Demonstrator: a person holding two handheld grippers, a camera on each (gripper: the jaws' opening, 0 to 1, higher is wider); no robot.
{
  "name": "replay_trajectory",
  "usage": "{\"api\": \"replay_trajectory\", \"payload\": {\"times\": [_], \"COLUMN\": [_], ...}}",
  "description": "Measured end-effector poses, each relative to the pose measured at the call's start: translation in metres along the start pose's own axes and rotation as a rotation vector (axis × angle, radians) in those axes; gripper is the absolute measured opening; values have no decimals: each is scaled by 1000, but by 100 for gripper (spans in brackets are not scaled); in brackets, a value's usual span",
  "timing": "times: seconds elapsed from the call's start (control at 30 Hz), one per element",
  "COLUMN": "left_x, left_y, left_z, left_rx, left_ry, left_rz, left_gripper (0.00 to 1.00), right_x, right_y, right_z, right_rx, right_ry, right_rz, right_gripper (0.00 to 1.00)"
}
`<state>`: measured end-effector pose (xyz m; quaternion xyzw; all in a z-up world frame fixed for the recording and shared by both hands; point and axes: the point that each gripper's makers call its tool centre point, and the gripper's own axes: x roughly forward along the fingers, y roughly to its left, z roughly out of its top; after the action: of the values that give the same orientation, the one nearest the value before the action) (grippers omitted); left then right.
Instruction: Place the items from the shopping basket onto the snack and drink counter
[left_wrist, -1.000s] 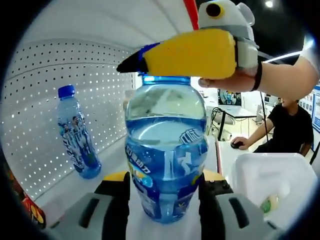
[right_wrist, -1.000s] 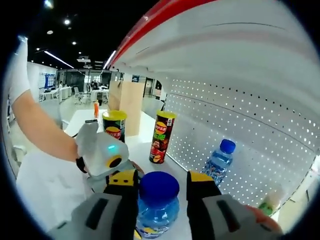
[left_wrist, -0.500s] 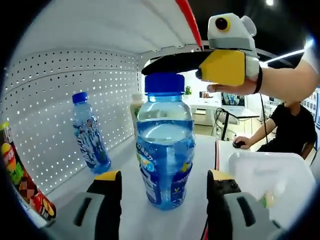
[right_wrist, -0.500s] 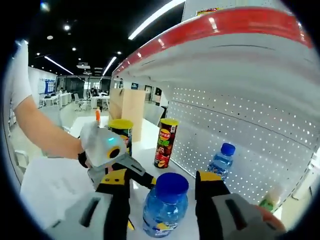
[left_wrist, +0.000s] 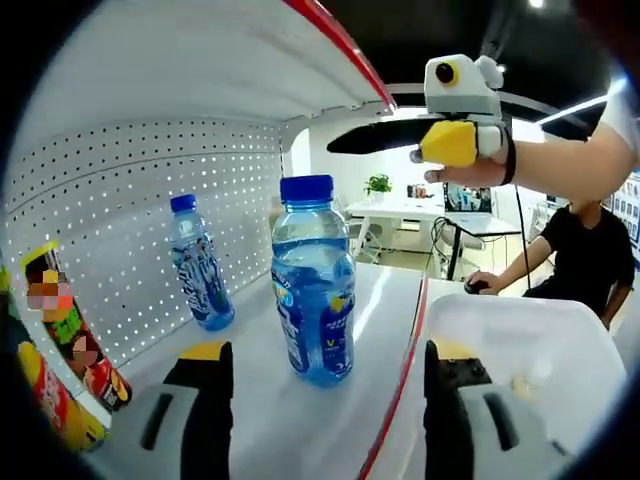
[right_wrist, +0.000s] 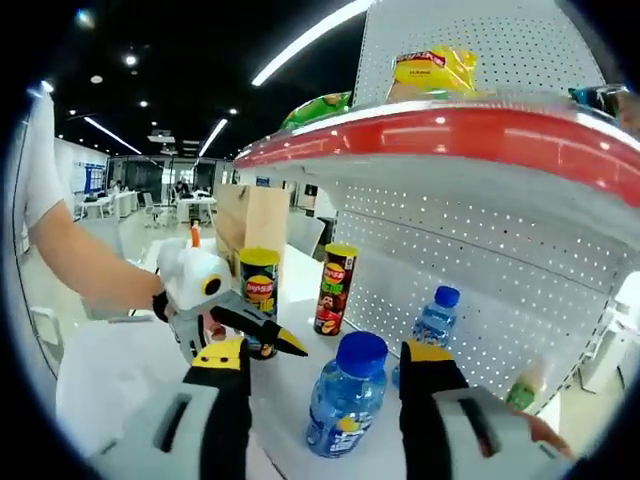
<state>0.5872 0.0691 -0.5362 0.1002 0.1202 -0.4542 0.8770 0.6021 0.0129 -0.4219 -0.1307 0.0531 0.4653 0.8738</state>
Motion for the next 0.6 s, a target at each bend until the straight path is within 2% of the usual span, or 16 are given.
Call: {"api": "replay_trajectory", "payload": {"times": [0.17,0.43,0.6], "left_x": [-17,-44,-58], "left_y": [-9,-35,-50], "left_z": [11,16,21], "left_rx": [-12,10,3], "left_ry": [-36,-42,-61], "left_rz": [10,2,0], "left_gripper": [82,86,88], "right_x": [-21,-55,-73], "right_y": [10,31,33], "right_z": [7,11,8], "right_rx": [-7,-22,0], "right_ry": [-2,8,9], "right_rz": [-5,-19,-54], "right_gripper": [59,61,61]}}
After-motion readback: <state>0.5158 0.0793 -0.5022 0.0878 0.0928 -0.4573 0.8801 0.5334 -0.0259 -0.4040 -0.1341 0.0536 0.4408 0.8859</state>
